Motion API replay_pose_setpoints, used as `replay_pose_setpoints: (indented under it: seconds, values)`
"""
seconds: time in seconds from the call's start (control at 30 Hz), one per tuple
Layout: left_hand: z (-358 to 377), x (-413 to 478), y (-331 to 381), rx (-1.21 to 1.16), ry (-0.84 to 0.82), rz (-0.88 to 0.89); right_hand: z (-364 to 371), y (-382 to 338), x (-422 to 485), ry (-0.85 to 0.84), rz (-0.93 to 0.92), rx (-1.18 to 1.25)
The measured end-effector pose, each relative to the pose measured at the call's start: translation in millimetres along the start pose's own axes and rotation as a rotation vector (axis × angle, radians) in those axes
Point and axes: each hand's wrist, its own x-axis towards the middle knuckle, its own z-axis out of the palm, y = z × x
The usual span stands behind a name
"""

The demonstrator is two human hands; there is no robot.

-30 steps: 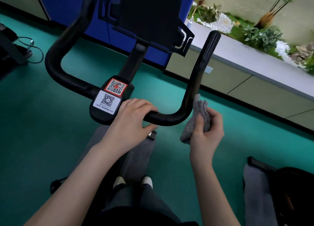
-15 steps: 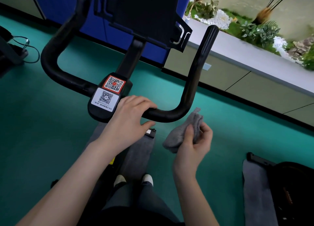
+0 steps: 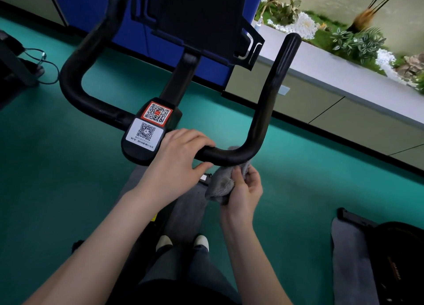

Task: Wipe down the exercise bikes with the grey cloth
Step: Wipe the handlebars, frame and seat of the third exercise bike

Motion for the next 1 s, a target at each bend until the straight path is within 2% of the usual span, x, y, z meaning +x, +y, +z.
replay_pose_setpoints:
  seconds: [0.17,0.27,0.4,0.53,0.6,0.7,0.87,1.0]
  values:
    - [-2,-2,1,0.001,-0.001,0.018,7,13,-19,-0.145,0.105,0.056]
    - [-2,-3,1,0.012,-0.012,0.032,2,10,-24,-0.187,0.100,-0.025]
    - [-6,-6,2,0.075,0.001,0.074,-28,-11,-25,-0.099,-0.237,-0.356]
    - [-17,-11,1,0.193,0.084,0.089,-35,-39,-23,0.015,-0.556,-0.481]
    - [-23,-13,0,0.215,0.103,0.075,-23,-44,-19,0.018,-0.666,-0.547]
    - [-32,-17,-3,0.233,0.124,0.035,-1,-42,-18,-0.017,-0.768,-0.660]
    - [-43,-25,-14,0.219,0.145,-0.036,11,-34,-25,0.030,-0.864,-0.720]
    - [-47,-30,-24,0.194,0.151,-0.077,26,-24,-39,-0.084,-0.933,-0.789]
